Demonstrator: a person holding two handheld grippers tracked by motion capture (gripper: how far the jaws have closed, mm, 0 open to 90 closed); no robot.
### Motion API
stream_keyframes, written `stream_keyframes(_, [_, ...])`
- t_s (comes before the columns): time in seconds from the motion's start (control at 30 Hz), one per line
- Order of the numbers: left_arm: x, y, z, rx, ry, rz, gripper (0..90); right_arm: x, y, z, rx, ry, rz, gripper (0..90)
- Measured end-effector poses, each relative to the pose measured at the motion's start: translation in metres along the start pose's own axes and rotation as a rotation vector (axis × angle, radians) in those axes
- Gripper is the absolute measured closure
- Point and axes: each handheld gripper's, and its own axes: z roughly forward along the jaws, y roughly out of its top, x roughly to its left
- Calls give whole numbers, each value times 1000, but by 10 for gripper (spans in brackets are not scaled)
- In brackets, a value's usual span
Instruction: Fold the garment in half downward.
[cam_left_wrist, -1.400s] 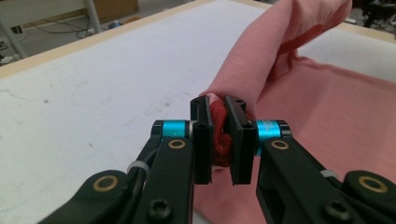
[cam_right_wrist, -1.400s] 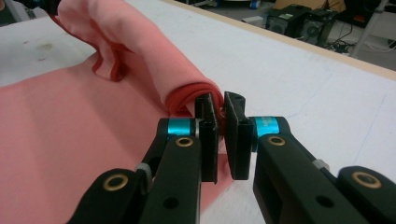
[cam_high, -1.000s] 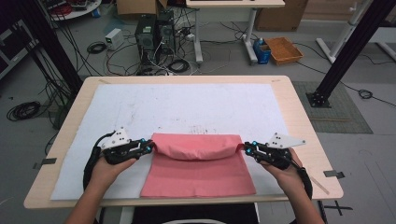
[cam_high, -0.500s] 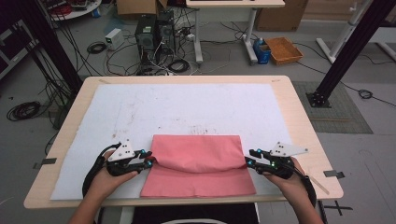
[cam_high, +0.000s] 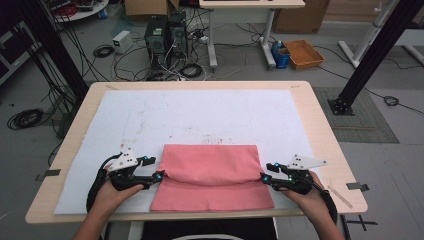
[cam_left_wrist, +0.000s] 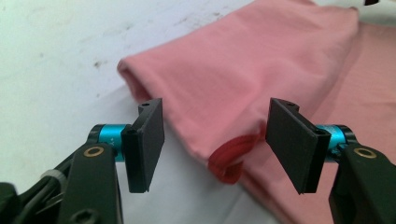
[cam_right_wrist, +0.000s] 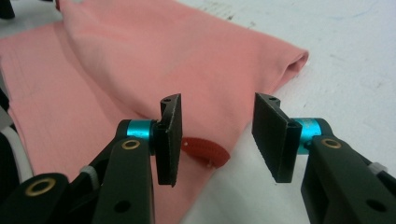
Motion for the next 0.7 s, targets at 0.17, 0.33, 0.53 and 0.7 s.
stream_keyframes(0.17, [2,-2,4,37,12,-5,405,0,-2,7,68,-3,-8,550])
stream_keyframes(0.33, [-4,-1,11,92,4,63,629,2,-1,10,105,1,-18,738])
stream_keyframes(0.53, [-8,0,12,104,-2,108,797,4,-1,10,109,-27,-40,886])
stream_keyframes(0.7, [-8,1,10,88,-15,116,808,4,0,4,71,-42,-46,892])
